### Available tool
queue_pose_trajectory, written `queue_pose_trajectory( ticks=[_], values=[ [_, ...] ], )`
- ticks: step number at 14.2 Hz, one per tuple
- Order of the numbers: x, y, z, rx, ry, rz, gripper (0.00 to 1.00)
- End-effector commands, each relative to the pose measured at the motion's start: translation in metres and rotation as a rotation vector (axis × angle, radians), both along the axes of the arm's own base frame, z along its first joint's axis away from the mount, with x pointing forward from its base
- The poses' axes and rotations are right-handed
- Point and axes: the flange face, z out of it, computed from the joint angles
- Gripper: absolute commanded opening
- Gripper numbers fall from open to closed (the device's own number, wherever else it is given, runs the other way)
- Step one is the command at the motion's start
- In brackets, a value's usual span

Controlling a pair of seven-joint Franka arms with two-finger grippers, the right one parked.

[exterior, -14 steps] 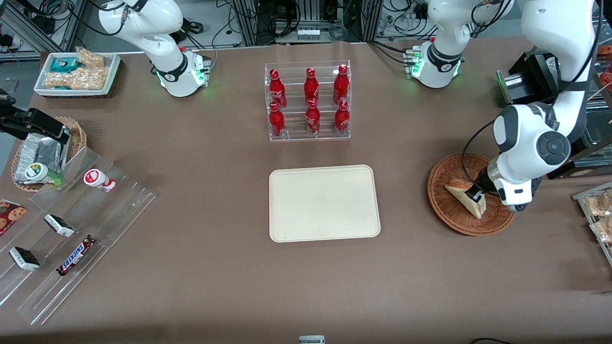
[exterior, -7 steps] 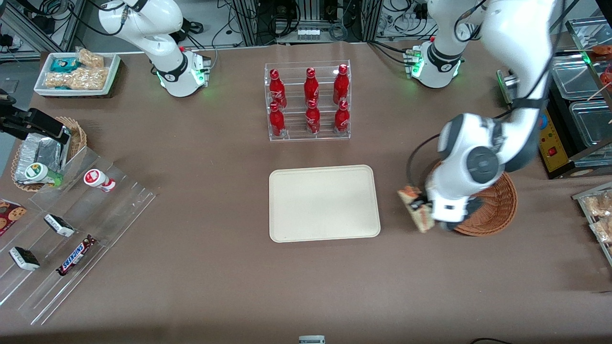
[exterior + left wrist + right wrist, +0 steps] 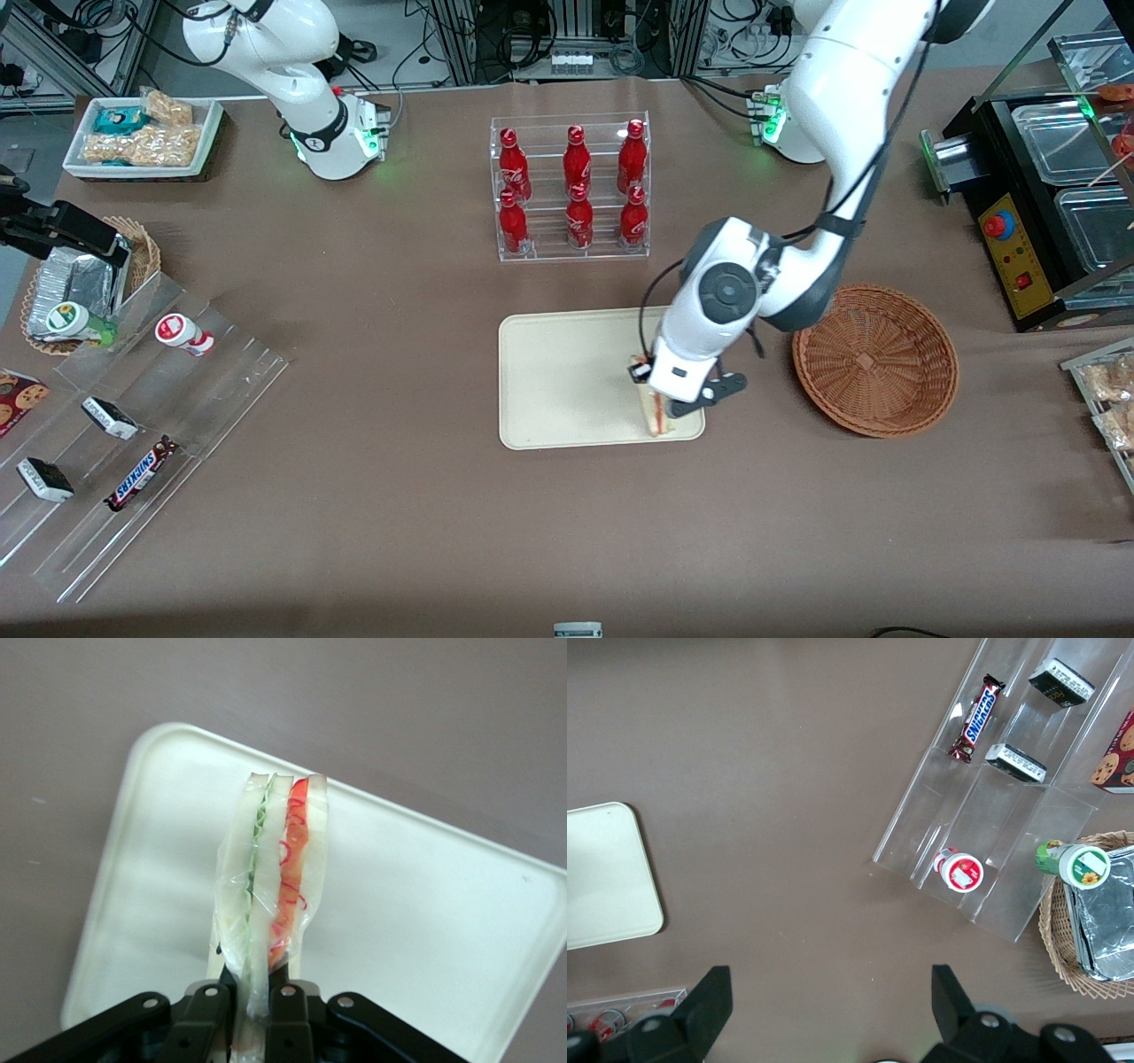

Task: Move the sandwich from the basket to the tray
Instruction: 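Lift the sandwich and carry it over the cream tray, then lower the sandwich onto the tray and open the left gripper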

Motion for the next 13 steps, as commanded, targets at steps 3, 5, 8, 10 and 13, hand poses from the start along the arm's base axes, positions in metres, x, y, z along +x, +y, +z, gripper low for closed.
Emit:
queue_pose_trajectory(
  ticks=[3, 5, 8, 10, 13],
  values=[
    [-0.013, -0.041, -0.009, -0.032, -0.051, -0.063, 0.08],
    [-0.016, -0.047, -0.012, -0.043, -0.065, -0.108, 0.08],
    [-0.029, -0.064, -0.019, -0.055, -0.069, -0.15, 0.08],
    [-0.029, -0.065, -0.027, -0.057, -0.064, -0.137, 0.1],
    [-0.03, -0.065, -0.033, -0.057, -0.049, -0.111, 0.35]
  ],
)
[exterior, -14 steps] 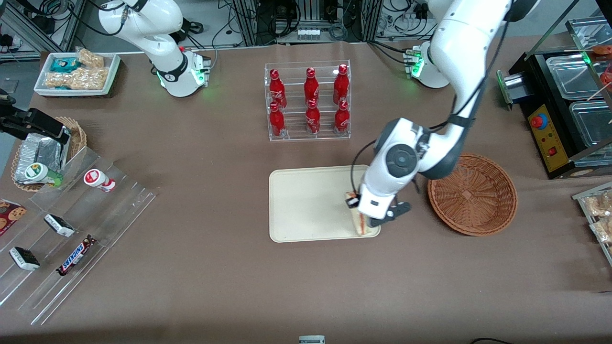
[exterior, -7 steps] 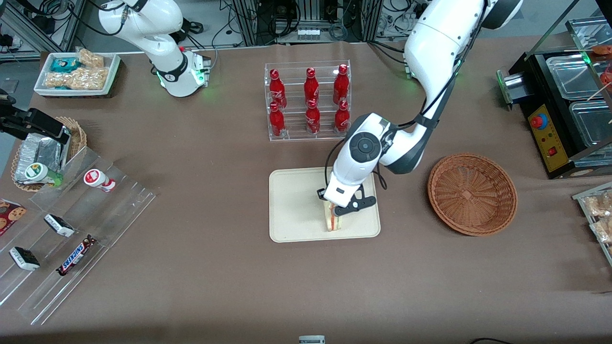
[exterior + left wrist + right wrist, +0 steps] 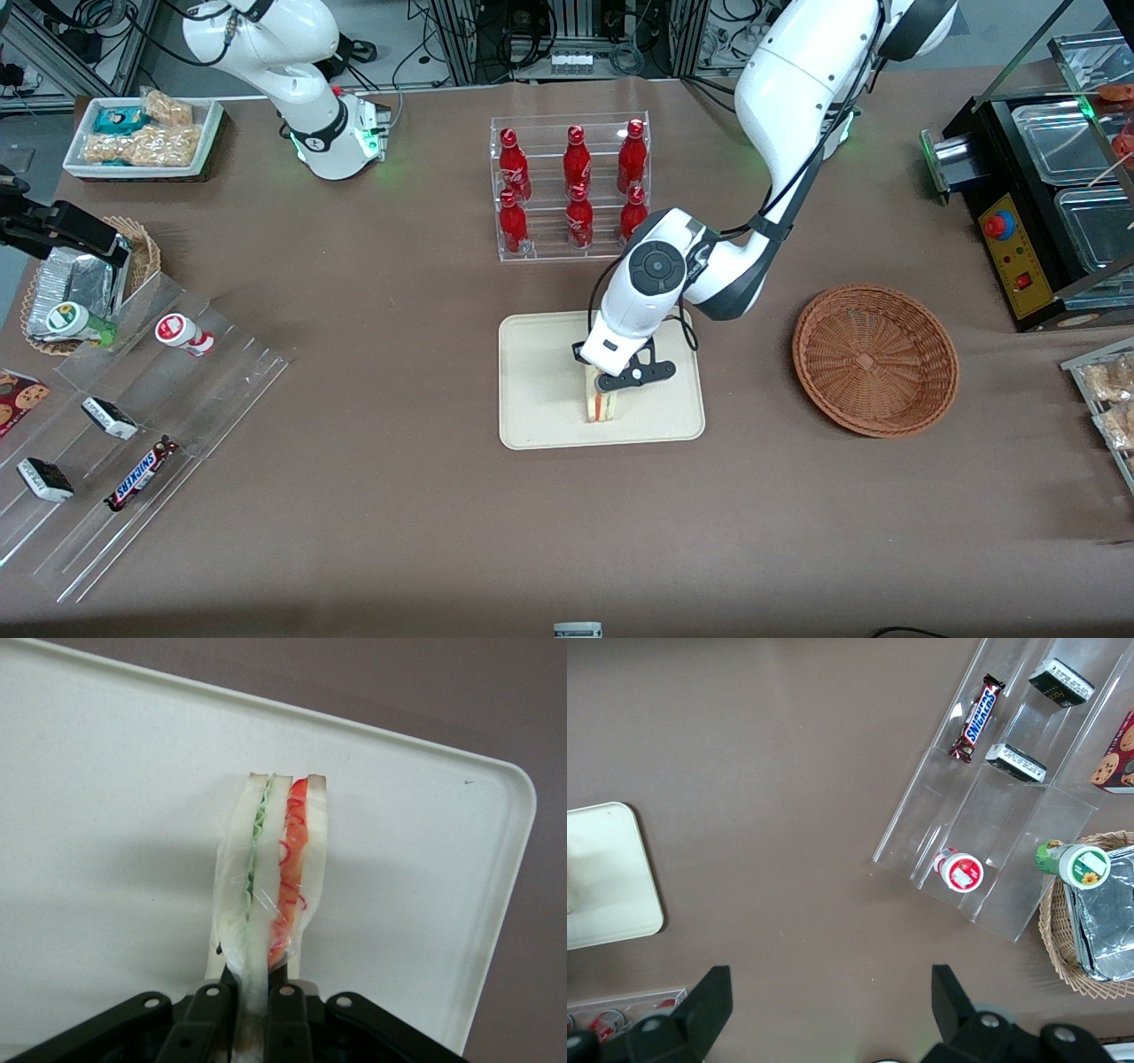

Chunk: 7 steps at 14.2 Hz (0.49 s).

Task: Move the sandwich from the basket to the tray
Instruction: 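Lower the sandwich onto the tray and open the left gripper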

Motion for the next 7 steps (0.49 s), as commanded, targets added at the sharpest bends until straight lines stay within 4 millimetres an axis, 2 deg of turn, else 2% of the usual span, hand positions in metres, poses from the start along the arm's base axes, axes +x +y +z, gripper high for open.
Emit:
queue_pose_trajectory(
  ticks=[1, 2, 3, 4, 6, 7],
  values=[
    [0.004, -0.005, -0.001, -0.027, 0.006, 0.032, 0.76],
    [0.005, -0.006, 0.005, -0.048, 0.013, 0.053, 1.0],
    [0.006, -0.007, 0.013, -0.062, 0.013, 0.065, 1.0],
    [0.013, -0.009, 0.033, -0.079, -0.01, 0.067, 1.0],
    [0.017, -0.006, 0.077, -0.087, -0.036, 0.058, 1.0],
    [0.02, -0.005, 0.107, -0.093, -0.06, 0.049, 1.0]
  ],
)
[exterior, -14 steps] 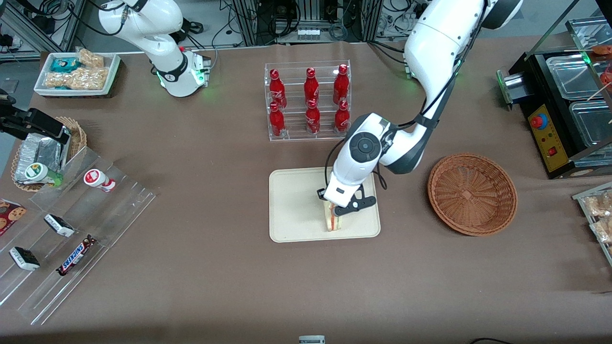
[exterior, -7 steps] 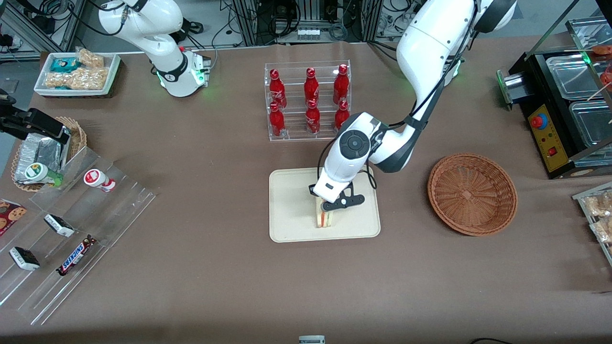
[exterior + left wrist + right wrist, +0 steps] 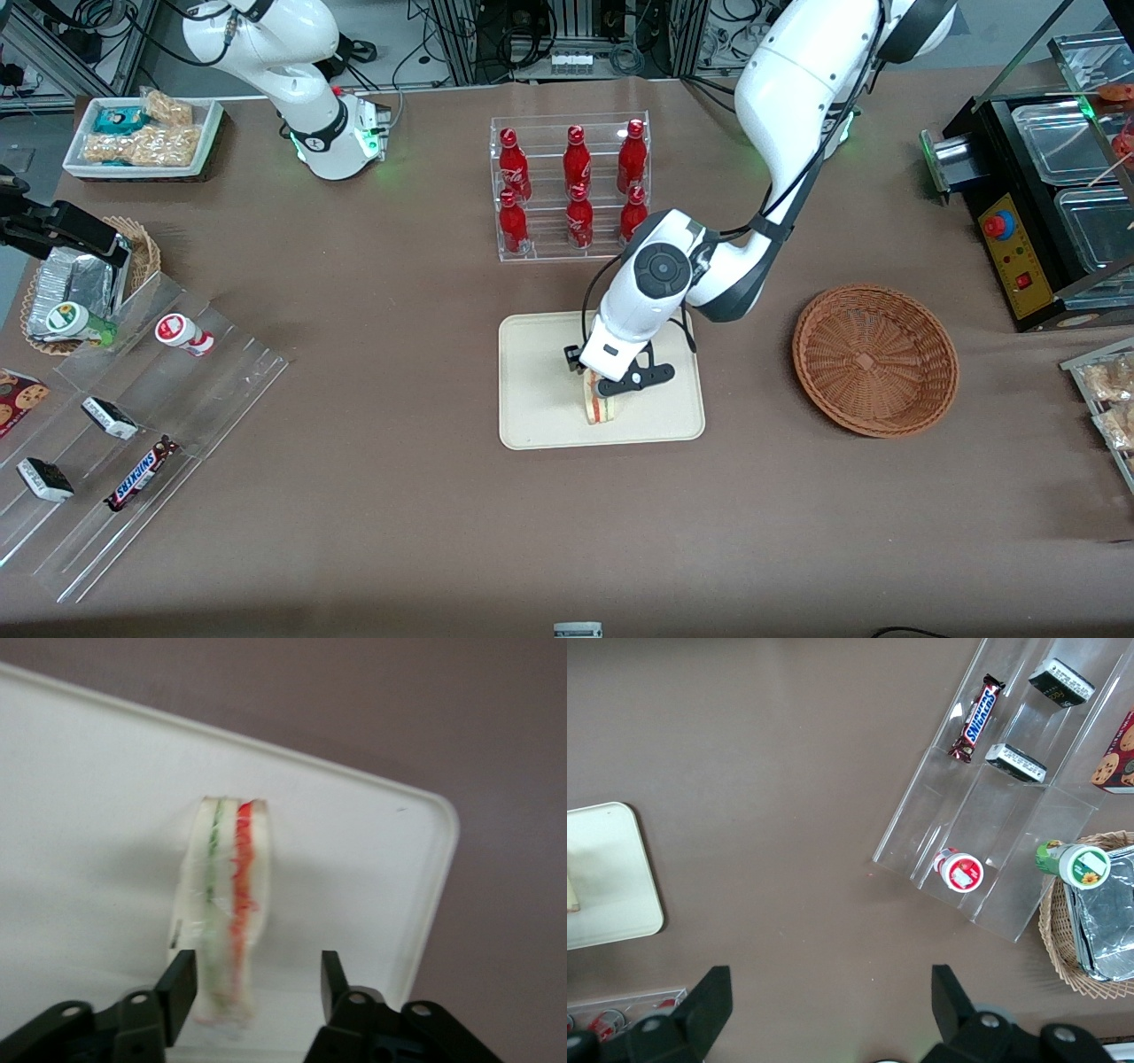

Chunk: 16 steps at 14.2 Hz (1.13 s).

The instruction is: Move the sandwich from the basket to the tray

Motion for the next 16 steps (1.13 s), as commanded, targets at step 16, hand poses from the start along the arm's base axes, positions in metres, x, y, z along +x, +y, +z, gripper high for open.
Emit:
queue_pose_trajectory(
  ticks=[16],
  values=[
    [0.034, 0.254, 0.177, 0.308, 0.049, -0.08, 1.0]
  ],
)
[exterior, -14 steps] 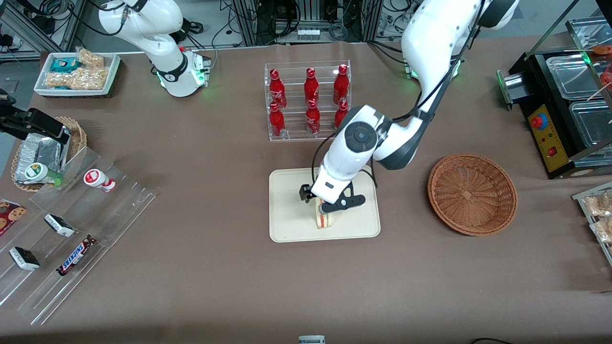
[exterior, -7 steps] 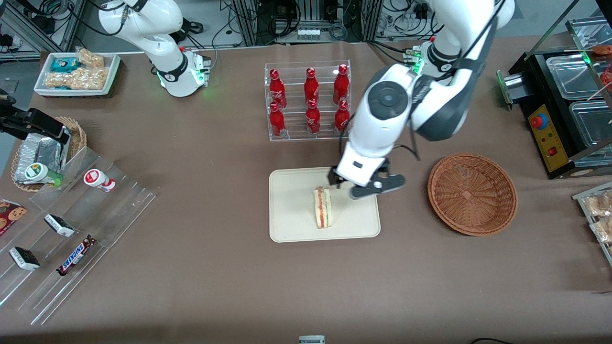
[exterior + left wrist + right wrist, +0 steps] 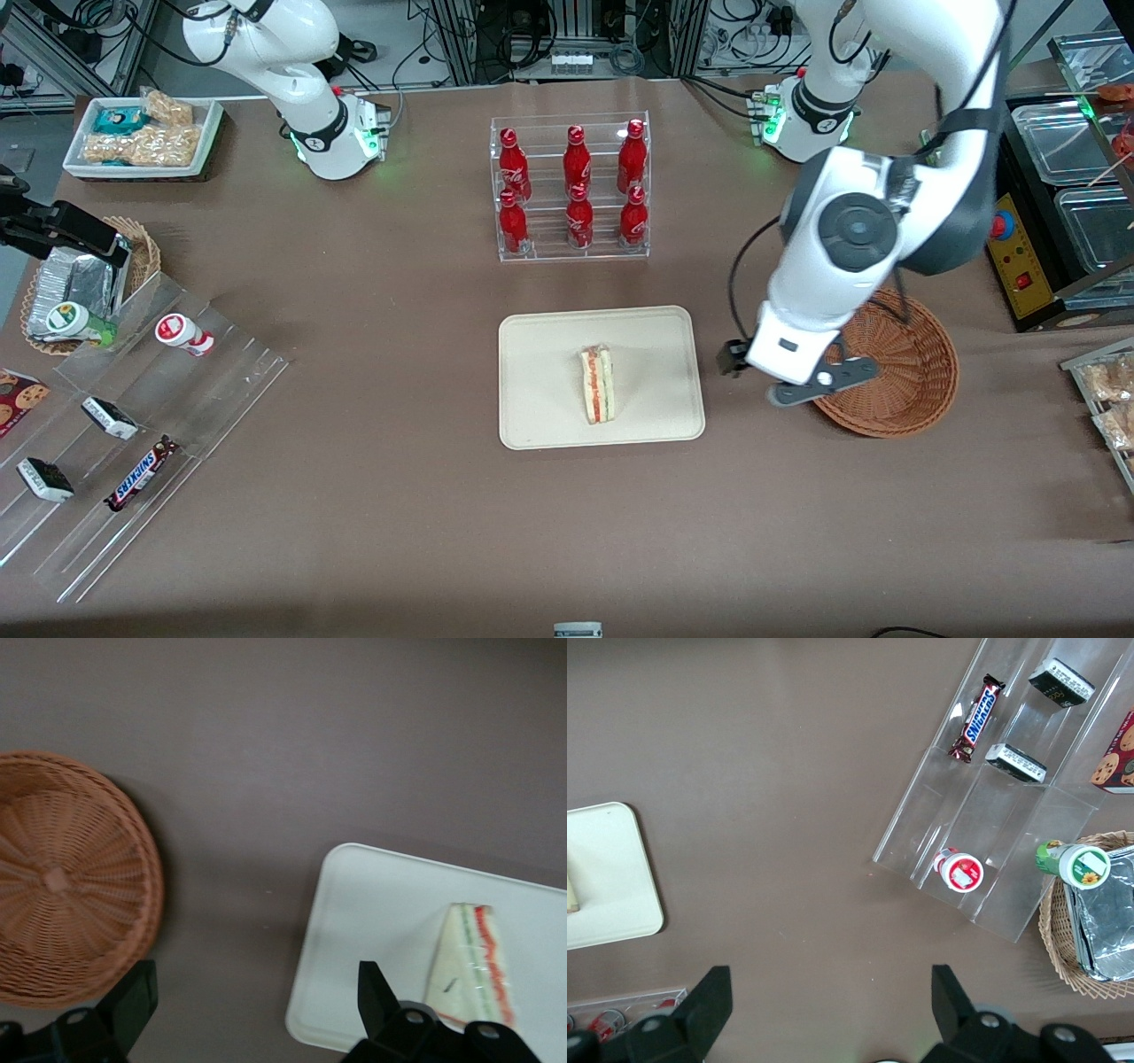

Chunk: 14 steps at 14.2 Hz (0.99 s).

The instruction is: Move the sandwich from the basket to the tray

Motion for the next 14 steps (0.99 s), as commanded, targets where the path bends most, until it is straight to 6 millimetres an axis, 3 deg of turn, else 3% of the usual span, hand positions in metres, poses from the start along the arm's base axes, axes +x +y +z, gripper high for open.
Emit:
queue_pose_trajectory(
  ticks=[1, 4, 8, 10, 12, 13, 14],
  values=[
    [-0.016, 0.047, 0.042, -0.008, 0.022, -0.061, 1.0],
    [-0.032, 0.08, 0.081, -0.017, 0.059, -0.139, 1.0],
    [-0.059, 0.097, 0.131, -0.038, 0.059, -0.188, 1.0],
    [-0.063, 0.101, 0.137, -0.041, 0.065, -0.185, 1.0],
    [-0.053, 0.132, 0.133, -0.047, 0.07, -0.132, 1.0],
    [-0.058, 0.113, 0.138, -0.048, 0.063, -0.193, 1.0],
    [-0.054, 0.134, 0.137, -0.052, 0.067, -0.175, 1.0]
  ],
)
